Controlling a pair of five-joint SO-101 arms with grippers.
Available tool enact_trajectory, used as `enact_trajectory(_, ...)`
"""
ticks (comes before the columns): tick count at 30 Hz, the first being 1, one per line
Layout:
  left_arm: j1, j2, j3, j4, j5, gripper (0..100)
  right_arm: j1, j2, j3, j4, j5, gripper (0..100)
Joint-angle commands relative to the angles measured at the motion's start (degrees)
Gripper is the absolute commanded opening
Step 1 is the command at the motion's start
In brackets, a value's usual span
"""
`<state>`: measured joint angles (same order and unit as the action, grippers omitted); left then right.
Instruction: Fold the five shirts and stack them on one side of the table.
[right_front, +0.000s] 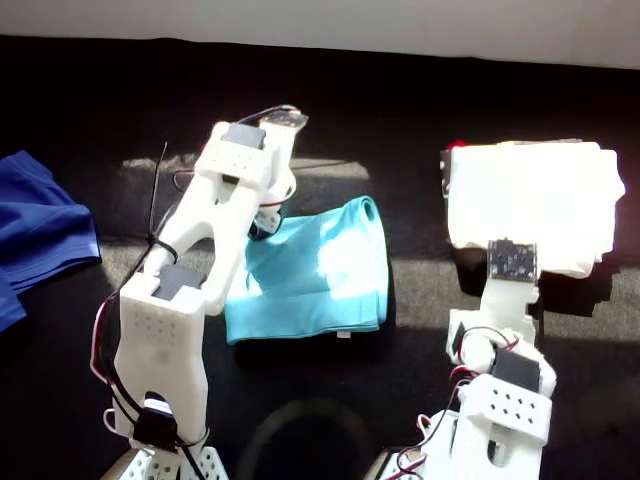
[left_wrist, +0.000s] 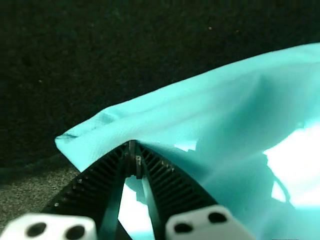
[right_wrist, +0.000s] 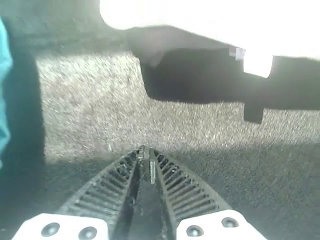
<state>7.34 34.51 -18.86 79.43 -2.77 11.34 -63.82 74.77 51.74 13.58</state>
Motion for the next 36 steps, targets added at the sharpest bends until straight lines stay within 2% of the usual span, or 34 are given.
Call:
enact_trajectory(1, -3.56, -1.98, 2.68, -3.96, -0.53, 1, -6.73, 0.13, -15.16, 6.90, -4.66, 0.6)
enact_trajectory(4, -6.11, -1.98, 3.56, -4.75, -0.53, 1, -19.12, 1.01, -18.95, 8.13, -8.97, 0.6)
enact_trajectory(8, -7.08, -2.15, 3.47, -5.01, -0.44, 1, -34.07, 6.90, -18.95, 3.12, -11.25, 0.6)
enact_trajectory(11, -7.08, -2.15, 3.38, -5.01, -0.44, 1, -39.52, 14.99, -18.33, -0.48, -11.52, 0.6)
enact_trajectory(16, -7.08, -1.98, 3.91, -6.68, -0.44, 1, -39.69, 30.29, -16.84, -4.62, -11.52, 0.6)
enact_trajectory(19, -7.69, -2.07, 3.38, -6.68, -0.35, 1, -38.11, 34.42, -16.48, -4.97, -11.60, 0.6)
enact_trajectory(25, -8.04, -1.98, 4.35, -8.26, -0.44, 1, -31.87, 30.90, -16.22, -3.12, -11.43, 0.6)
enact_trajectory(31, -8.40, -2.33, 4.35, -8.88, -0.35, 1, -31.60, 25.71, -15.25, 2.95, -11.34, 0.6)
enact_trajectory(34, -8.31, -2.68, 2.95, -8.00, -0.18, 1, -31.52, 23.52, -13.93, 2.95, -7.82, 0.6)
enact_trajectory(36, -8.31, -2.68, 0.22, -4.13, -0.18, 1, -31.25, 21.41, -14.20, 2.95, -6.51, 0.6)
